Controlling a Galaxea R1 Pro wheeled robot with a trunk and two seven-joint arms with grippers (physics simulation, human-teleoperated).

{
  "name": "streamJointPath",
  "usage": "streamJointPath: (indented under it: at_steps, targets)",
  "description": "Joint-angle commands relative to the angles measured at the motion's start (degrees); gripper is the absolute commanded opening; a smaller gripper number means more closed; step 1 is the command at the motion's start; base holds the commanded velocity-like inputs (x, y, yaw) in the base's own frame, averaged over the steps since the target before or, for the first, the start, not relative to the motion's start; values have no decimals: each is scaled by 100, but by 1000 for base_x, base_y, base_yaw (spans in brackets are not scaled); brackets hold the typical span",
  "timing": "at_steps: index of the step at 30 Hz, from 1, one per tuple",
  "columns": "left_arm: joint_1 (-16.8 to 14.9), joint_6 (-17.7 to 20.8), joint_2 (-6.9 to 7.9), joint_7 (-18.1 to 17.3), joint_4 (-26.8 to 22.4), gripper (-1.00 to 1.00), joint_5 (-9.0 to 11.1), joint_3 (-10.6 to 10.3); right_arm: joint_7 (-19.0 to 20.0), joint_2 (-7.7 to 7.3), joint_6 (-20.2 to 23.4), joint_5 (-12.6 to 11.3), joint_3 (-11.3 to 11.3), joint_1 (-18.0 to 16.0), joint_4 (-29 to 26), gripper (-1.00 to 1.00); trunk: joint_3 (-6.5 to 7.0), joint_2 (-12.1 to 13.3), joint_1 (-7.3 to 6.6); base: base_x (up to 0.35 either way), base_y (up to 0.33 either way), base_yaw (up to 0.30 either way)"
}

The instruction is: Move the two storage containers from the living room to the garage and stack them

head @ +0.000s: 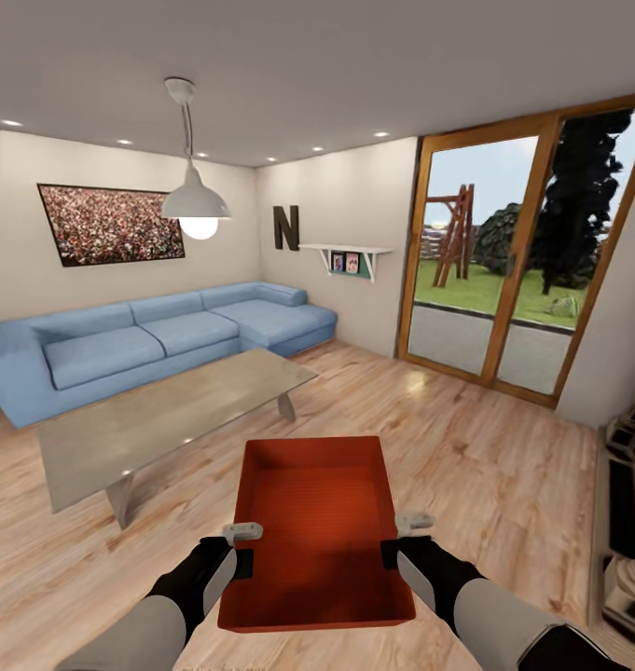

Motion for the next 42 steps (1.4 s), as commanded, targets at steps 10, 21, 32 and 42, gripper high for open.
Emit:
streamJointPath:
  at_steps: [10, 21, 32, 42]
  targets:
    - [1, 54, 2, 225, 9, -100, -76, -36, -36, -5, -131, -40, 105, -7, -119, -100, 13, -11, 3, 0, 0, 300]
    - [1, 54, 2, 225, 9, -100, -76, -36, -36, -5, -131, -38, 105, -7, -119, -100, 41, -11, 3, 0, 0, 300]
    - [1, 54, 2, 225, 10, -100, -76, -36, -36, -5, -131, -36, 105, -7, -119, -100, 69, -11, 3, 0, 0, 300]
    - [1, 54, 2, 226, 11, -100, -76, -36, -36, -5, -123, -39, 105, -7, -119, -100, 75, -11, 3, 0, 0, 83]
